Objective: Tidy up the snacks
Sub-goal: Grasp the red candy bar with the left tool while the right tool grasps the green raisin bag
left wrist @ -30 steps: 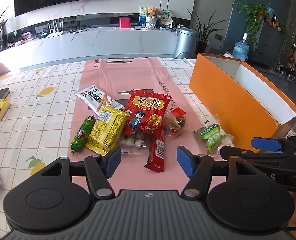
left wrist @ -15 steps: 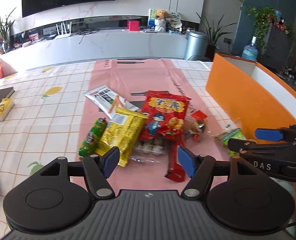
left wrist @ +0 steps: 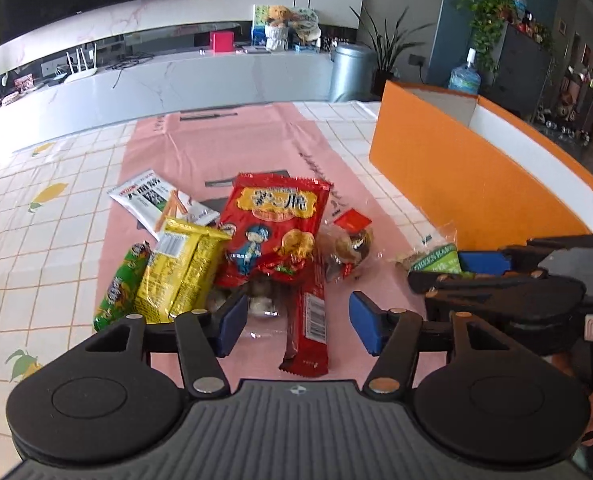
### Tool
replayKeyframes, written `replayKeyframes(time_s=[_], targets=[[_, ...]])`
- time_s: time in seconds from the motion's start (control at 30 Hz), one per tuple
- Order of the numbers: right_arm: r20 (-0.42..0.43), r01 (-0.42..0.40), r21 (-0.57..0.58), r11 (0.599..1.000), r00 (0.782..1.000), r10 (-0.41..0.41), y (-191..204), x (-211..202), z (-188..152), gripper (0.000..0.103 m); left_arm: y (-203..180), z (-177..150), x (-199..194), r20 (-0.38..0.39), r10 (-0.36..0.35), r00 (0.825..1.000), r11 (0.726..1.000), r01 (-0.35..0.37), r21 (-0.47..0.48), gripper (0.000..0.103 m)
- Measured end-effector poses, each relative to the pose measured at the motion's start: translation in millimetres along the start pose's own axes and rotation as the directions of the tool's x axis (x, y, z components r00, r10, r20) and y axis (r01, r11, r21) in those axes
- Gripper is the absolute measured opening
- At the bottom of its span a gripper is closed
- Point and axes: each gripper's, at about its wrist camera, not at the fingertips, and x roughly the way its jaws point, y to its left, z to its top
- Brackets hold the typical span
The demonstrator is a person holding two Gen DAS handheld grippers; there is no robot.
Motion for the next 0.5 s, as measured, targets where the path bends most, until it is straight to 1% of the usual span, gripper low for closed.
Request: replayKeyframes(time_s=[0.03,0.1,0.17,0.2,0.23,0.4,0.43,0.5], targets=[[0.0,-0.002,0.008,1.0,1.0,0.002,-1.2,0.8,-0.4,0.035,-0.8,-1.6,3.0,-0.011,0.001,1.0,1.0,-0.001,0.0,0.064],[0.006,-0.015,0.03,0.999,1.0,0.015,-3.7,0.8,-1.8,0.033,-3.3,-4.7,6.7,-0.025,0.005,1.0,1.0,-0.005,0.012,0.06],[0.012,-0.033,0.042,0.999,0.999,0.033,-6.2,-0.3,-3.1,0.032,-7.7,-7.4,10.3,-0.042,0.021,0.999,0.999,-0.02,0.033,0.049],[0.014,-0.043,0.046,0.998,0.999,0.042,-6.6,-0.7,-3.6,0.032,-10.2,-8.7,12.2,-0.051,0.031,0.998,0.999,-0.029,0.044,0.04],[0.014,-0.052,0.046,0.998,0.999,0.051,-6.6,-1.1,-3.9,0.032,-12.8,-10.3,14.3,-0.06,0.038,0.997,0.998,-0.035,0.055,0.039],[0.016,-0.065,0.047,0.997,0.998,0.064,-6.3,-1.2,-4.5,0.032,-22.9,-17.6,22.1,-0.096,0.078,0.992,0.993,-0.068,0.1,0.039],[0.017,-0.068,0.049,0.997,0.998,0.067,-6.9,-1.2,-4.4,0.032,-23.8,-18.7,22.7,-0.101,0.081,0.992,0.992,-0.07,0.105,0.034],[0.017,-0.072,0.052,0.996,0.997,0.072,-7.2,-1.5,-4.5,0.032,-23.3,-19.5,19.4,-0.102,0.069,0.992,0.994,-0.059,0.097,0.033]])
